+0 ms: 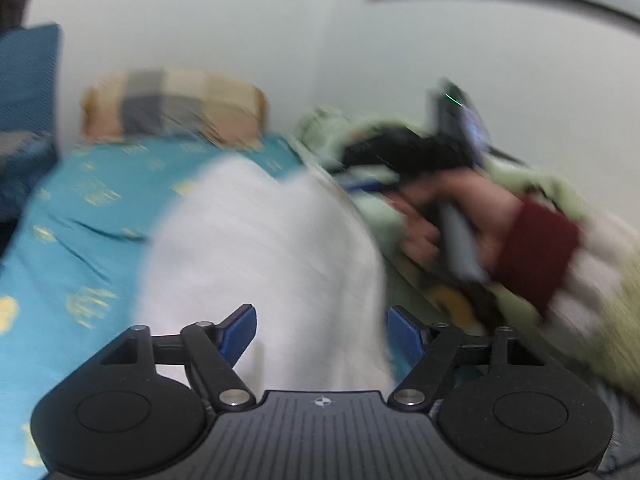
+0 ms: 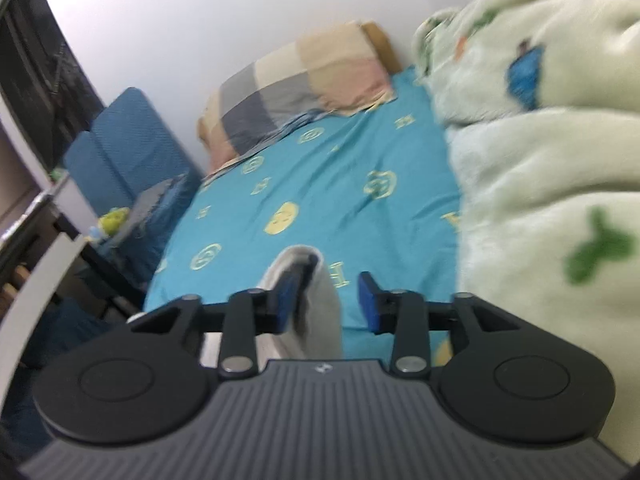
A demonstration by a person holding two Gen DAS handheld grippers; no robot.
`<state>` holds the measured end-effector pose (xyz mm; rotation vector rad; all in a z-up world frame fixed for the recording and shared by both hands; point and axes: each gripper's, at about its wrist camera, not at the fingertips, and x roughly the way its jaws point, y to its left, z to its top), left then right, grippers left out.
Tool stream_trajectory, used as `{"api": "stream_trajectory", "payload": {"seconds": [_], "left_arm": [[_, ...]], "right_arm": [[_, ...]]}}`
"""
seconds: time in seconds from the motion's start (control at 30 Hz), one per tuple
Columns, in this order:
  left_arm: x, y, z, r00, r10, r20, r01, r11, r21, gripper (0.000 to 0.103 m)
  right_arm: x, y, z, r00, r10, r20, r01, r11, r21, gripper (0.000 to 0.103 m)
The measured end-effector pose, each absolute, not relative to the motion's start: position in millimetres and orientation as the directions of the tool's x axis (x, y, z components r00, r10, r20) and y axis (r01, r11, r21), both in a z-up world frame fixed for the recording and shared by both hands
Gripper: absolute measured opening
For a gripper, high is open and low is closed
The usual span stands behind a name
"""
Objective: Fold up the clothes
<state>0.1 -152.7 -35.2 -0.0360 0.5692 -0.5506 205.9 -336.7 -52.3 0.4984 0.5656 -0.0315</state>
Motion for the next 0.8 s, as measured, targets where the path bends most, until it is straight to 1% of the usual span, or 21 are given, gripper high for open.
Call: {"api": "stream_trajectory", "payload": {"seconds": [0.03, 0.07, 0.1, 0.2, 0.27, 0.33, 0.43, 0.47, 0.5, 0.57, 0.63, 0.67, 0.7, 0.8], "left_arm": [[9, -147, -31, 0.713, -0.487, -0.504, 0.460, 0.868, -0.188, 0.076], [17, -139, -27, 0.724, -0.472, -0.503, 0.440, 0.878, -0.190, 0.076], [19, -130, -24, 0.734, -0.462, -0.498, 0.431, 0.883, -0.183, 0.076], [30, -111, -21, 0.757, -0.430, -0.492, 0.408, 0.899, -0.159, 0.076], [36, -96, -21, 0.750, -0.430, -0.504, 0.406, 0.899, -0.163, 0.075], [43, -91, -26, 0.735, -0.448, -0.509, 0.429, 0.888, -0.163, 0.075], [51, -82, -23, 0.739, -0.455, -0.497, 0.455, 0.881, -0.131, 0.074], [57, -85, -24, 0.740, -0.464, -0.486, 0.460, 0.877, -0.138, 0.073], [64, -90, -25, 0.741, -0.478, -0.473, 0.464, 0.872, -0.154, 0.073], [86, -93, -24, 0.743, -0.501, -0.444, 0.457, 0.864, -0.209, 0.073], [121, -93, -20, 0.746, -0.501, -0.439, 0.420, 0.865, -0.274, 0.071], [139, -95, -19, 0.736, -0.505, -0.451, 0.411, 0.862, -0.296, 0.067], [158, -100, -21, 0.718, -0.510, -0.474, 0.414, 0.860, -0.299, 0.067], [201, -119, -32, 0.665, -0.513, -0.542, 0.453, 0.855, -0.254, 0.073]], "right_arm": [[197, -339, -49, 0.851, 0.076, -0.519, 0.183, 0.884, 0.430, 0.055], [190, -339, -47, 0.856, 0.051, -0.514, 0.203, 0.881, 0.427, 0.063], [180, -339, -45, 0.865, 0.039, -0.500, 0.216, 0.871, 0.442, 0.064], [150, -335, -47, 0.879, 0.062, -0.474, 0.221, 0.827, 0.517, 0.064], [138, -320, -46, 0.876, 0.071, -0.477, 0.204, 0.841, 0.501, 0.064], [132, -300, -46, 0.874, 0.072, -0.481, 0.169, 0.882, 0.440, 0.064], [140, -286, -47, 0.877, 0.097, -0.470, 0.117, 0.907, 0.405, 0.063], [143, -283, -48, 0.879, 0.102, -0.465, 0.104, 0.912, 0.397, 0.063], [147, -282, -50, 0.880, 0.099, -0.465, 0.103, 0.915, 0.390, 0.060], [156, -280, -57, 0.871, 0.107, -0.479, 0.101, 0.916, 0.387, 0.057], [163, -278, -65, 0.861, 0.112, -0.497, 0.104, 0.916, 0.387, 0.055], [166, -277, -68, 0.855, 0.115, -0.505, 0.105, 0.916, 0.388, 0.055], [169, -277, -72, 0.851, 0.120, -0.511, 0.111, 0.911, 0.398, 0.055], [177, -278, -83, 0.835, 0.115, -0.539, 0.143, 0.900, 0.413, 0.054]]}}
